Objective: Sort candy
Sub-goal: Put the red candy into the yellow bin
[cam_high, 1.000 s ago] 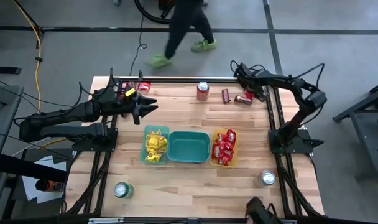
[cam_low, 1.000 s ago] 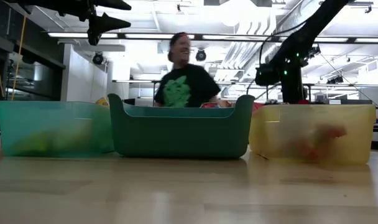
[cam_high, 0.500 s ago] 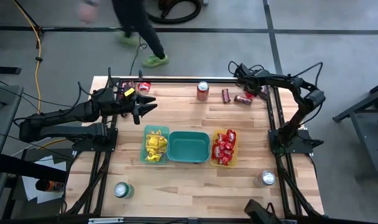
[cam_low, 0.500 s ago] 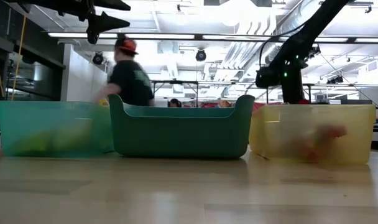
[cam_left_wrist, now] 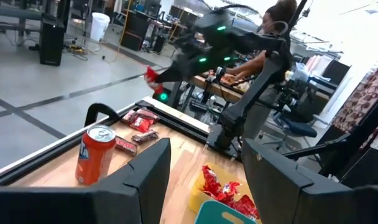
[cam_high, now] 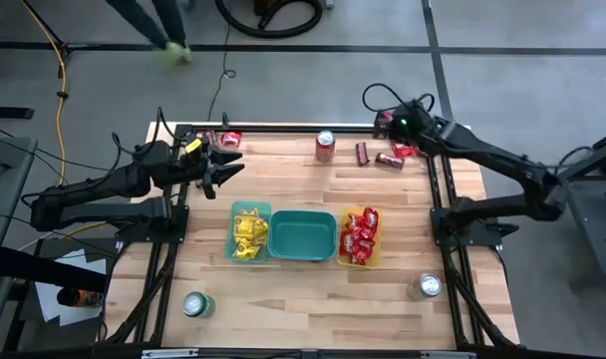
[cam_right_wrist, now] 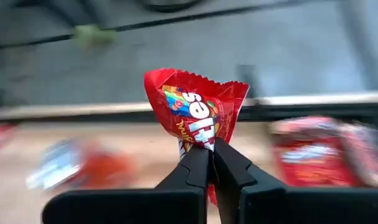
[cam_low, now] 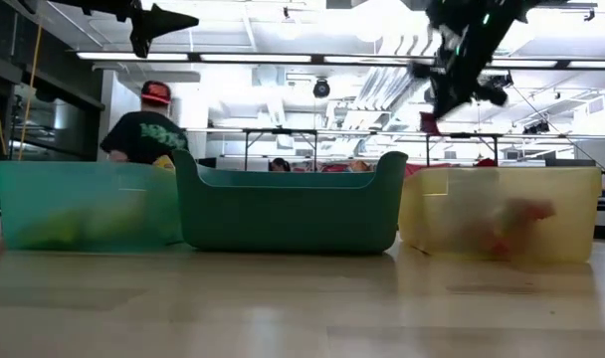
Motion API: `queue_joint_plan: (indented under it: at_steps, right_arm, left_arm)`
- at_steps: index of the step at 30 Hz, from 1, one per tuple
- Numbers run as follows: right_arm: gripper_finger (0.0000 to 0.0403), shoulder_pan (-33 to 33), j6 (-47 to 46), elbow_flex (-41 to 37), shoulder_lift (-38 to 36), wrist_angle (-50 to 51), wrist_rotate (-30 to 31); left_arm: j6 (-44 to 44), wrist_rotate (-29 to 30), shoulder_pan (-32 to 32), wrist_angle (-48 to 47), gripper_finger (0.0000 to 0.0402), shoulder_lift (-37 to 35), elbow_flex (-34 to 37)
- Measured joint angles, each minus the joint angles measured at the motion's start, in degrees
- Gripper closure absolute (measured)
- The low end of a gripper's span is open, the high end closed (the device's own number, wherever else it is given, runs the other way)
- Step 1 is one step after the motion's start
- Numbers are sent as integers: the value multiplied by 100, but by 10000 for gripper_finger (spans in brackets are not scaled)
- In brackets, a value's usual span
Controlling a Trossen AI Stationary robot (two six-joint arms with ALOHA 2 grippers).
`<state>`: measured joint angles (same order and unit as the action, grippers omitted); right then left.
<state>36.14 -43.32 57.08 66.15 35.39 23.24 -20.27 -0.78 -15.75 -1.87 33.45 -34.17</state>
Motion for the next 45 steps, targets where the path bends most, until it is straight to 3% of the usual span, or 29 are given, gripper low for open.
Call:
queue_joint_plan:
  at_steps: [7, 11, 15, 22, 34, 41, 45]
  right_arm:
    - [401, -1192, 585, 0, -555, -1075, -852]
    - [402, -1757, 1285, 0, -506, -1888, -1431]
    - [402, -2256, 2436, -2, -402, -2495, -2437]
    - [402, -2976, 2825, -2, -302, -3255, -3133]
    - [402, -3316, 3430, -2, -325, -3105, -3095]
    - [402, -3380, 2639, -2, -489, -1213, -3744]
    - [402, -3609, 2118, -189, -404, -293, -3787]
  left_arm:
    - [48, -150, 11, 6, 216, 9, 0]
    - [48, -163, 11, 58, 216, 9, 0]
    - [46, -224, 11, 185, 216, 15, 0]
    - [98, -686, 11, 210, 216, 25, -4]
    - [96, -705, 11, 223, 216, 205, -4]
    - [90, -705, 11, 205, 216, 335, -4]
    - [90, -703, 11, 212, 216, 410, -4]
